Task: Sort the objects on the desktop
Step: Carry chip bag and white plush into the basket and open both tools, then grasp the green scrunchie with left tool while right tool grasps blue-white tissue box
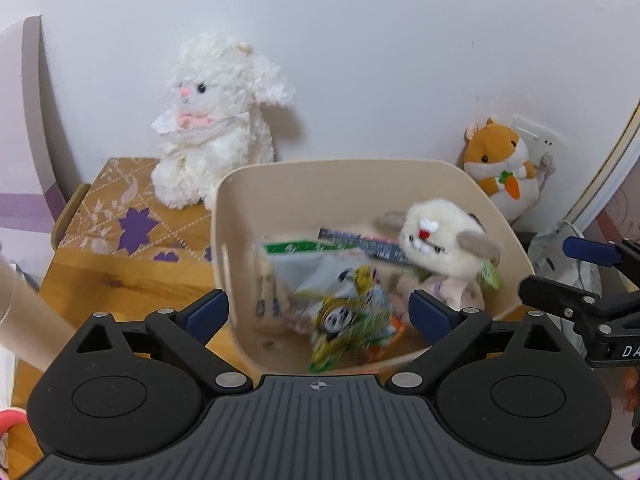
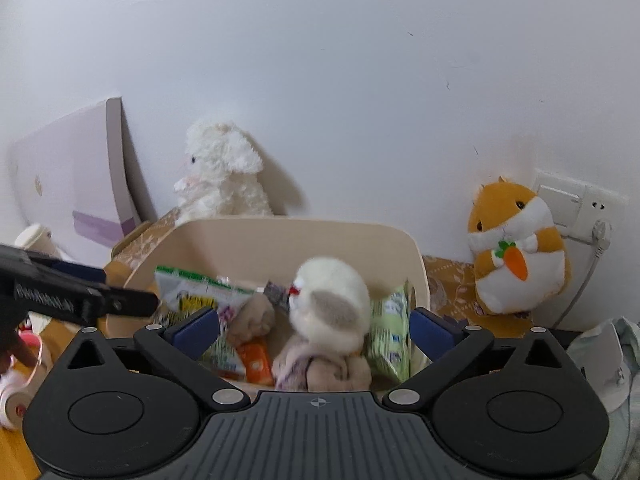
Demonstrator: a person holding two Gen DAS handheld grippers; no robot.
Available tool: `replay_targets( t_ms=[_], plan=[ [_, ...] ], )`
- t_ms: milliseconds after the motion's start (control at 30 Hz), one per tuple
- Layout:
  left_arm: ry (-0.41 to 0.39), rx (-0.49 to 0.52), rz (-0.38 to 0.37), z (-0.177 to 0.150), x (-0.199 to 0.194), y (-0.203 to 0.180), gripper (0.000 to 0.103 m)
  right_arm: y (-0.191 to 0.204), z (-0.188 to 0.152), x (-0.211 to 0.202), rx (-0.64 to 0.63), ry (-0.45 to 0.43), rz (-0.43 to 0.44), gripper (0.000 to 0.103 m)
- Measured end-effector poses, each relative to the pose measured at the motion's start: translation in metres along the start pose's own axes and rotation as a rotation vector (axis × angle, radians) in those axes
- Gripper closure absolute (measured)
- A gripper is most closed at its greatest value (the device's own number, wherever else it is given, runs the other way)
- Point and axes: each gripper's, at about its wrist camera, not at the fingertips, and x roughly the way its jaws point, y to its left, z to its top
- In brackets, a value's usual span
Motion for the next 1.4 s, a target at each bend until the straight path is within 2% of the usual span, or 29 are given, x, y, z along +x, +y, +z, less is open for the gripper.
replay_targets(
  t_ms=[133, 267, 567, 833, 1067, 1333, 1367, 1400],
  plan=[
    [0.023, 0.009, 0.007, -0.013, -0.014, 0.012, 0.005, 0.001, -0.022, -0.01, -0.007, 0.028, -0.011, 0.0],
    [0.079, 0.028, 0.018, -0.032, -0.022, 0.023, 0.005, 0.001, -0.049, -0.015, -0.005, 0.078, -0.016, 0.0],
    [0.24, 0.001, -0.001, -0.088, -0.02, 0.039, 0.005, 0.012, -0.109, -0.015, 0.039, 0.207, -0.039, 0.0],
    [0.312, 0.046, -0.005, -0.114, -0.01, 0.036, 0.005, 0.033, -0.146, -0.006, -0.017, 0.314, -0.028, 0.0],
    [0.303, 0.057, 0.013, -0.125, 0.008, 0.031, 0.005, 0.051, -0.16, 0.014, -0.086, 0.363, -0.038, 0.0],
    [0.355, 0.08, 0.003, -0.138, 0.028, 0.025, 0.005, 0.064, -0.164, 0.031, -0.13, 0.39, -0.067, 0.0],
    [0.357, 0.082, 0.006, -0.139, 0.029, 0.025, 0.006, 0.065, -0.164, 0.032, -0.131, 0.389, -0.066, 0.0],
    [0.359, 0.081, 0.007, -0.141, 0.03, 0.025, 0.012, 0.066, -0.164, 0.032, -0.132, 0.387, -0.062, 0.0]
  ],
)
